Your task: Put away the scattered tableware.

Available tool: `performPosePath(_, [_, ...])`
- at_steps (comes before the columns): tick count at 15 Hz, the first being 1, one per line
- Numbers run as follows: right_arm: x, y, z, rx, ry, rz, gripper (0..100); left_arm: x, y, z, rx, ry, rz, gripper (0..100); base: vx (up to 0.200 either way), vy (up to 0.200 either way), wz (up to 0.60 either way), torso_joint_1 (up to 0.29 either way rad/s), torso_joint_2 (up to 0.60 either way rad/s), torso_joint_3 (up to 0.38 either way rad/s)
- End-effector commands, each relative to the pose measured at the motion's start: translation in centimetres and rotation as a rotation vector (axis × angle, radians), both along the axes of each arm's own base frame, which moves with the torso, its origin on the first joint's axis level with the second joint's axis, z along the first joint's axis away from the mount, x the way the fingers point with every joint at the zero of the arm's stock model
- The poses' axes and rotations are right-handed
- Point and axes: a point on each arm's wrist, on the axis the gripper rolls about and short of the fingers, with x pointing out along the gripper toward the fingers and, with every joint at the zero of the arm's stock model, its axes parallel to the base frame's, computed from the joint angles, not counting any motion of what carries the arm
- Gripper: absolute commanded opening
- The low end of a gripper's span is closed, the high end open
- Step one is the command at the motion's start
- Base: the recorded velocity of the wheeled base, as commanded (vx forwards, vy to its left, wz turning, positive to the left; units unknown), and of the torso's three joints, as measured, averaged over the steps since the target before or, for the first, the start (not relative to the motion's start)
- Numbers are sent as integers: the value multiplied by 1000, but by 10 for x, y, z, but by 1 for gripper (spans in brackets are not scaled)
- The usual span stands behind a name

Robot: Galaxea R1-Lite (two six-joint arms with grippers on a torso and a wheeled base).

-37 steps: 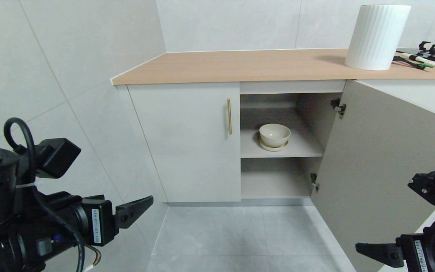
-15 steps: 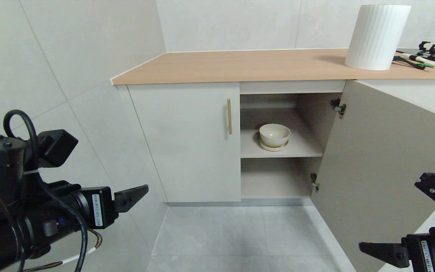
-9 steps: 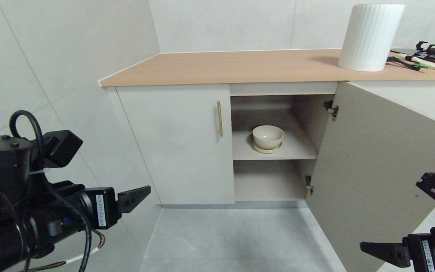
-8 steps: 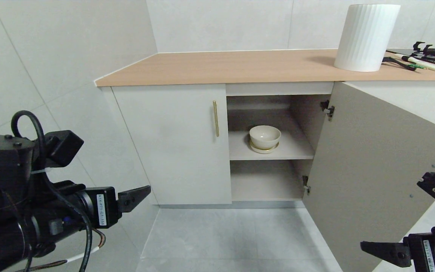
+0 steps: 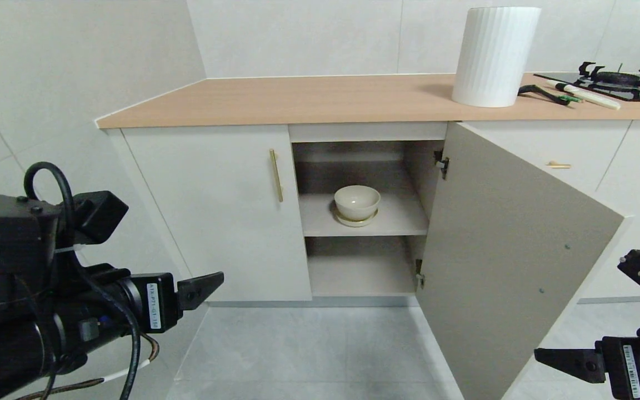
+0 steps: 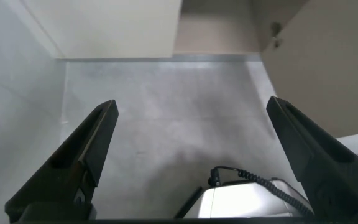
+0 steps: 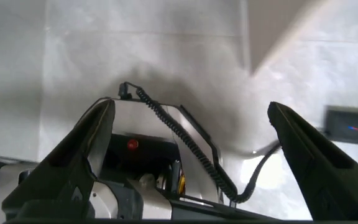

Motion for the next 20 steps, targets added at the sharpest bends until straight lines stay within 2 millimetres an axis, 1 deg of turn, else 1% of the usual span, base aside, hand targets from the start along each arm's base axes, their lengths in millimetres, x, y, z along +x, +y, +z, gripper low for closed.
performPosePath(1, [9,-6,-2,-13,16,-60,100,0,0,-1,-1,2,0,100,0,0,0,0,0,0])
performPosePath(4, [23,-28,-4,-78,18,-158,100,0,0,-1,0,5,0,100,0,0,0,0,0,0])
performPosePath(5, [30,-41,-2,-104,12,-218,100,0,0,-1,0,6,-1,100,0,0,0,0,0,0])
performPosePath(6, [31,-44,-1,-106,10,-228,100,0,0,-2,0,7,-3,100,0,0,0,0,0,0])
performPosePath(7, [33,-50,2,-113,2,-258,100,0,0,-2,0,7,-3,100,0,0,0,0,0,0])
performPosePath(8, [35,-62,7,-130,-14,-307,100,-1,0,-2,-1,6,-3,100,0,0,0,0,0,0])
performPosePath(9, [37,-67,7,-135,-14,-331,100,-1,0,-2,-1,6,-3,100,0,0,0,0,0,0])
performPosePath(11, [47,-71,5,-132,-5,-359,100,-1,0,-2,0,7,-3,100,0,0,0,0,0,0])
performPosePath(13, [66,-73,-4,-112,-22,-393,100,-1,1,-1,-3,3,-3,100,0,0,0,0,0,0])
performPosePath(14, [71,-74,-8,-99,-30,-410,100,-1,1,-1,-3,2,-3,100,0,0,0,0,0,0])
performPosePath(16, [81,-74,-15,-78,-57,-422,100,-2,1,0,-5,-1,-3,100,0,0,0,0,0,0])
performPosePath(19, [103,-73,-19,-62,-120,-422,100,-2,1,0,-6,-1,-2,100,0,0,0,0,0,0])
performPosePath(20, [106,-73,-20,-61,-126,-421,100,-2,1,0,-7,-2,-2,100,0,0,0,0,0,0])
